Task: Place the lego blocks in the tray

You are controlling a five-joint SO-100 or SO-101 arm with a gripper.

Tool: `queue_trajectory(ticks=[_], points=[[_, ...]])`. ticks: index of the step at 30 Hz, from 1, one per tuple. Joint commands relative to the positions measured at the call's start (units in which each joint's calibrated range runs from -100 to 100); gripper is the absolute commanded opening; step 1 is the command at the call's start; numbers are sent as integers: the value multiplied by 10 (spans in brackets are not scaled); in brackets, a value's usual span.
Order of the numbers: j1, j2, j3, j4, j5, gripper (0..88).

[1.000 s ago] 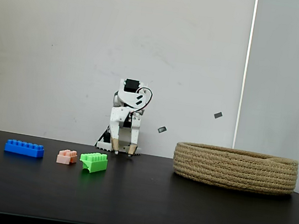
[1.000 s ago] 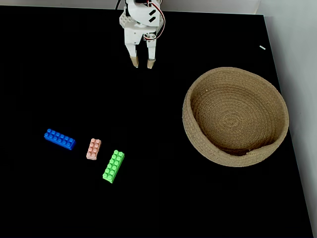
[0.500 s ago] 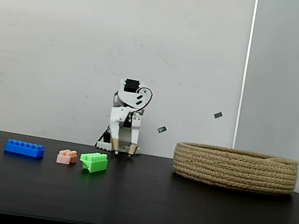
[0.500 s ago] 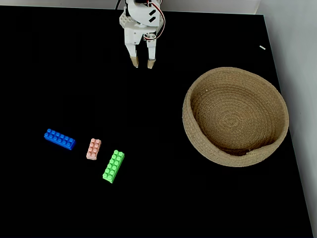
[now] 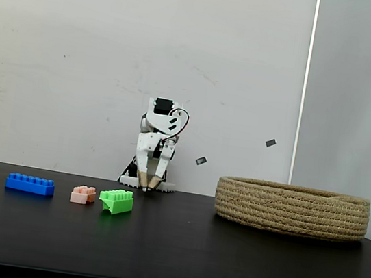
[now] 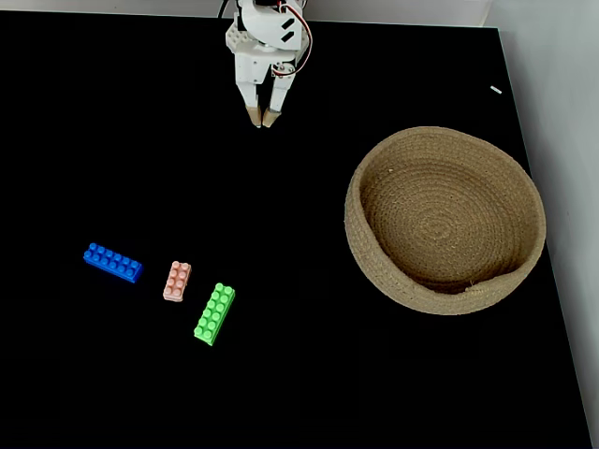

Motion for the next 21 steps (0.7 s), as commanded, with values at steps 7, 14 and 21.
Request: queue_trajectory(ticks=[7, 14, 21], points=[[-8, -4, 8, -10, -22, 0], [6, 4, -7, -95, -56, 0], [25, 102, -103, -175, -34, 58]])
